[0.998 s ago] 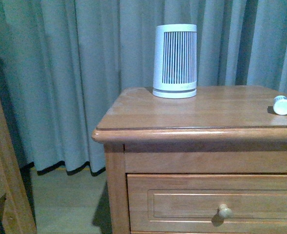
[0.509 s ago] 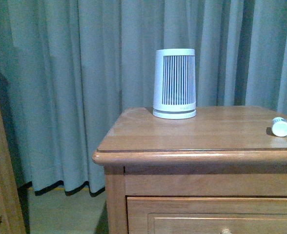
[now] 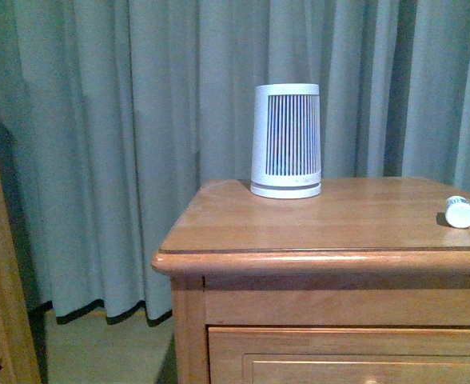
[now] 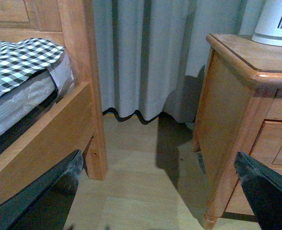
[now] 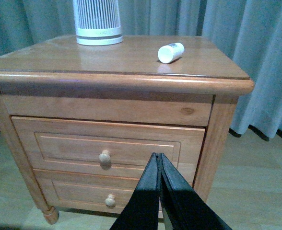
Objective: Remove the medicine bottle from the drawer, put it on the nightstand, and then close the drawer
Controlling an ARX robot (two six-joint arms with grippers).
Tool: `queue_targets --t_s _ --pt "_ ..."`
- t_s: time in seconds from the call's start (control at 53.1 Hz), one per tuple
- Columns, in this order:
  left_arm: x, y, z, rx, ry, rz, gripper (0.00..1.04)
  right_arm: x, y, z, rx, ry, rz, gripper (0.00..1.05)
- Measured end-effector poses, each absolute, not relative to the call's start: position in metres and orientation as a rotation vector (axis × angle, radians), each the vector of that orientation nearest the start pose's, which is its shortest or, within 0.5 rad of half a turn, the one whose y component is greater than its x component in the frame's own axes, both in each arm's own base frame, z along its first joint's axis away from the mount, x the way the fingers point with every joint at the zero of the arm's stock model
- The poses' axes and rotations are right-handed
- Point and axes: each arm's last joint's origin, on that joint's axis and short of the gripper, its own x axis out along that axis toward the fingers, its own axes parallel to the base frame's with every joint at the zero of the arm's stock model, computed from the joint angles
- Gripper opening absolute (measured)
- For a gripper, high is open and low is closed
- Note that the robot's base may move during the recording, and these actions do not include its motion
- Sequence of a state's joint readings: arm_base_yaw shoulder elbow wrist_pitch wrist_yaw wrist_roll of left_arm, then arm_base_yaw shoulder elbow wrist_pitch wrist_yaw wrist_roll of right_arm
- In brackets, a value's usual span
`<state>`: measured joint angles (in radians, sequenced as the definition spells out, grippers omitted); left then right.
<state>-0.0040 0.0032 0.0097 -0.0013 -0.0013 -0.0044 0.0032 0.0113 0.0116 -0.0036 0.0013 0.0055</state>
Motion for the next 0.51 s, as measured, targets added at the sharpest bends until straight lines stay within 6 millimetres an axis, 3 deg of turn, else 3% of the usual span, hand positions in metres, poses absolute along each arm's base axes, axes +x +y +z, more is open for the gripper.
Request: queue_targets --t_s 0.358,0.509 --pt "0.0973 -0.0004 0.1664 -0.004 -0.005 -0.003 0.98 0.0974 0.0002 0.1666 0.004 -0.002 0.001 0.03" --pt "0.0973 -0.0004 0.1664 -0.004 -0.005 -0.003 0.98 0.0974 0.0002 0.1666 0.004 -0.002 0.001 0.29"
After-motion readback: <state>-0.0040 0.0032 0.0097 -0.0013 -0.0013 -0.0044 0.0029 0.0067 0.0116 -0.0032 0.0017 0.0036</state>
